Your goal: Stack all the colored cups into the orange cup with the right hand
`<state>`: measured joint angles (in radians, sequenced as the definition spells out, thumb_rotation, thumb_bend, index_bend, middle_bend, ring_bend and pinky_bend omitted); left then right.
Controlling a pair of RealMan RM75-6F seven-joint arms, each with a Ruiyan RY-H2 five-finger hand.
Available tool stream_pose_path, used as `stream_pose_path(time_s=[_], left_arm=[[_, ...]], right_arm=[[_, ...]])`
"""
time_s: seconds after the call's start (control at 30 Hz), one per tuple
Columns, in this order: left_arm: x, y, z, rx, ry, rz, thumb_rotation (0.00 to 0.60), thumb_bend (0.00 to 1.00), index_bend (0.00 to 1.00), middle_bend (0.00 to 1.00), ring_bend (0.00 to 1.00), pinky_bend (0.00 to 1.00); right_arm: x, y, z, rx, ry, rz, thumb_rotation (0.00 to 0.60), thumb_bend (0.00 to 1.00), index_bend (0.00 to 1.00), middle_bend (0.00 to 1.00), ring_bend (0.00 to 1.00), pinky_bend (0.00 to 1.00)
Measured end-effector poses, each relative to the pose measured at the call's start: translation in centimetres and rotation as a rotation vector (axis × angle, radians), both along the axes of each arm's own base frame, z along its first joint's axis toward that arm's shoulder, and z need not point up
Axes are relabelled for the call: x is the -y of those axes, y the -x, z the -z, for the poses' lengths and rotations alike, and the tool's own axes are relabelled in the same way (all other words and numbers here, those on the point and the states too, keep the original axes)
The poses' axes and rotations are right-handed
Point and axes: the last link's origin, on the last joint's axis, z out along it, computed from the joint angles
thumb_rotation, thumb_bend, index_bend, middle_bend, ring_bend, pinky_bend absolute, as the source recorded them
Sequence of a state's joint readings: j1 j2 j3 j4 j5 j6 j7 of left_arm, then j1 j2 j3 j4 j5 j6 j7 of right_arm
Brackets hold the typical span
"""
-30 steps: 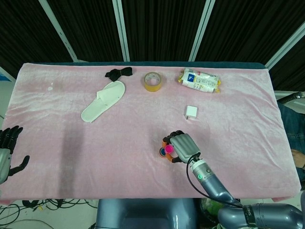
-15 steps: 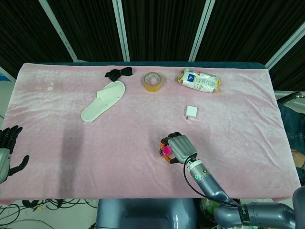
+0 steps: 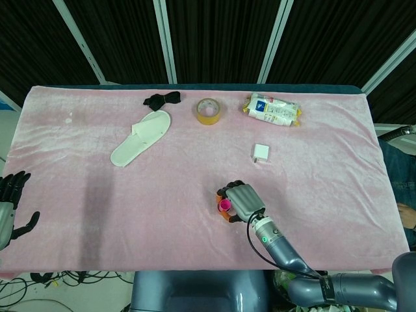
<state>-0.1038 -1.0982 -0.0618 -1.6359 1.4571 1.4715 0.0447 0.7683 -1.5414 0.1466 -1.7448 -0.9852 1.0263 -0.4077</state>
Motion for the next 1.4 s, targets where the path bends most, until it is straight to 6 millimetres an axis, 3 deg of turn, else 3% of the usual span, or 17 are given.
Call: stream_pose_path(time_s=[0.1,0.23,0.4,0.8,0.9,1.0,1.1,1.23,1.4], left_arm=[[0.0,0.0,0.0,0.0,0.0,-0.001,0.6,0.34,0.03,0.04,0.0,0.01],[0.0,0.0,0.0,0.001,-0.002,-0.001,0.6,0.34,0.03,0.04,0.0,0.01],[0.0,0.0,0.0,-0.002,0.001,-0.002,0.6,0.34,0.03,0.04,0.0,0.01],[0.0,0.0,0.0,-0.002,0.0,0.0,0.6,0.34,0.03,0.04,0.0,0.01],[0.0,0.0,0.0,0.003,-0.001,0.003,0.6,0.34,0.03,0.04,0.0,0.01],[0.0,-0.2,0.0,0.011,-0.002,0.009,0.6,0.34,0.03,0.04,0.0,0.01],[0.1,-0.2,0.0,0.013,0.0,0.008,0.6,0.34,0.03,0.04,0.0,0.01],[0.1,-0.3,0.1,0.014,0.004,0.01,0.6,0.34,0.03,0.04,0.0,0.01],[0.3,-0.5,0.1,0.016,-0.002,0.017,0.6,0.34,0.03,0.04,0.0,0.01]], right_arm=[[0.1,0.1,0.2,-0.003,0.003,0.0,0.6,0.31,0.51,0.43,0.26,0.23],[0.2,0.2,0.3,-0.005,0.002,0.004,0.6,0.28,0.41,0.38,0.25,0.23],[0.1,0.3,0.4,-0.018,-0.015,0.0,0.6,0.25,0.36,0.36,0.24,0.23],[0.1,0.0,-1.0,-0.004,0.022,-0.018,0.6,0.24,0.35,0.34,0.23,0.23],[0.5,0.2,-2.9,0.0,0.086,-0.023,0.6,0.24,0.31,0.3,0.23,0.23],[0.9,1.5,-5.9,-0.017,0.155,-0.016,0.6,0.23,0.21,0.24,0.2,0.22],[0.8,3.4,-9.7,-0.034,0.222,0.003,0.6,0.23,0.19,0.22,0.2,0.22],[-0.6,6.1,-14.3,-0.009,0.347,0.039,0.6,0.21,0.18,0.16,0.19,0.22],[-3.6,9.1,-17.5,0.004,0.452,0.072,0.6,0.2,0.15,0.11,0.18,0.22]])
